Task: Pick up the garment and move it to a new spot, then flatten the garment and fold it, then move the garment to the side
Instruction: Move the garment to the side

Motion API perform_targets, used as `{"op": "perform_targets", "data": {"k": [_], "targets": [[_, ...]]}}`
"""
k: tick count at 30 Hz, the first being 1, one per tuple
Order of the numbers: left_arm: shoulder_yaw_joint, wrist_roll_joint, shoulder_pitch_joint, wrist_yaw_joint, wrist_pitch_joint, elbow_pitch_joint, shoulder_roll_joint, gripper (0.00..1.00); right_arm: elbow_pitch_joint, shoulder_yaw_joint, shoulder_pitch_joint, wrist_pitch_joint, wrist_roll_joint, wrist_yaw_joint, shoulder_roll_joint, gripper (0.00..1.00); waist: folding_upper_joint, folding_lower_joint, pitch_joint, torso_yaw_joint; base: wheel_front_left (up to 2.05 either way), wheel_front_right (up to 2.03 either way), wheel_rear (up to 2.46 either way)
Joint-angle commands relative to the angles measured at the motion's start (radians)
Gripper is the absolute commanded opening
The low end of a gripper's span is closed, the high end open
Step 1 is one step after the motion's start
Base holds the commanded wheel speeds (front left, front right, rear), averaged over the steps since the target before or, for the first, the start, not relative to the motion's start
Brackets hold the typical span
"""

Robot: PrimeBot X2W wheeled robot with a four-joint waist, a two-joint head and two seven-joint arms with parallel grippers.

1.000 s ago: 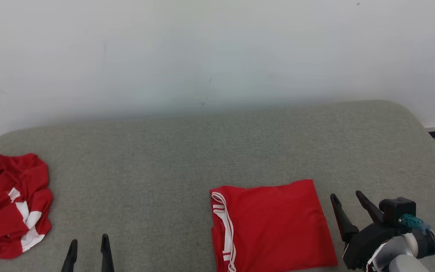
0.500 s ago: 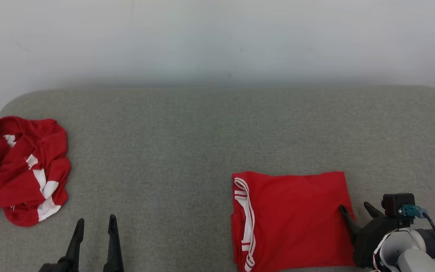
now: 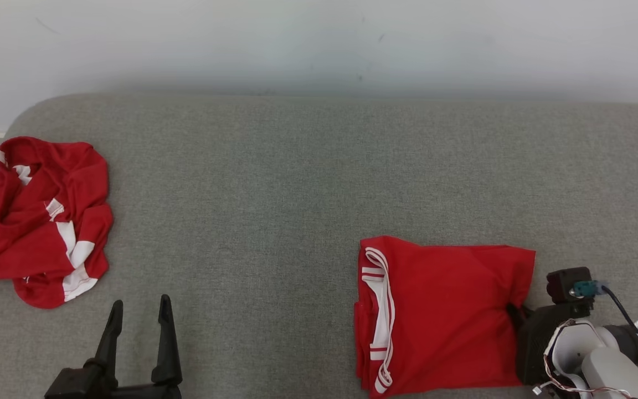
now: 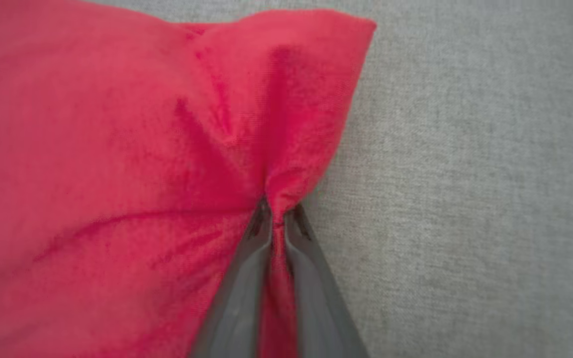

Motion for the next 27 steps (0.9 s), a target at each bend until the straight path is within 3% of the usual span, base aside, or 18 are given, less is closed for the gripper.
{"op": "perform_targets", "data": {"k": [1,14,27], "targets": [[0.002,-0.008,-0.016,0.001,-0.001,-0.003,0.001,1.0,0.02,0.027,0.023,0.028,-0.012,-0.003,-0.008,0.0,0.0,0.0001,0.006,-0.007,0.0,0.0,0.0],[0.038,0.026,-0.084,-0.03,-0.001,-0.068,0.0,1.0,-0.155,0.201,-0.22,0.077,-0.019,-0.003,-0.148,0.0,0.0,0.0001,0.115,-0.11,0.0,0.0,0.0],[0.042,0.087,-0.187,-0.083,0.0,-0.15,0.021,1.0,-0.094,0.165,-0.418,0.028,-0.029,-0.003,-0.242,0.0,0.0,0.0001,0.271,-0.287,0.0,0.0,0.0]]}}
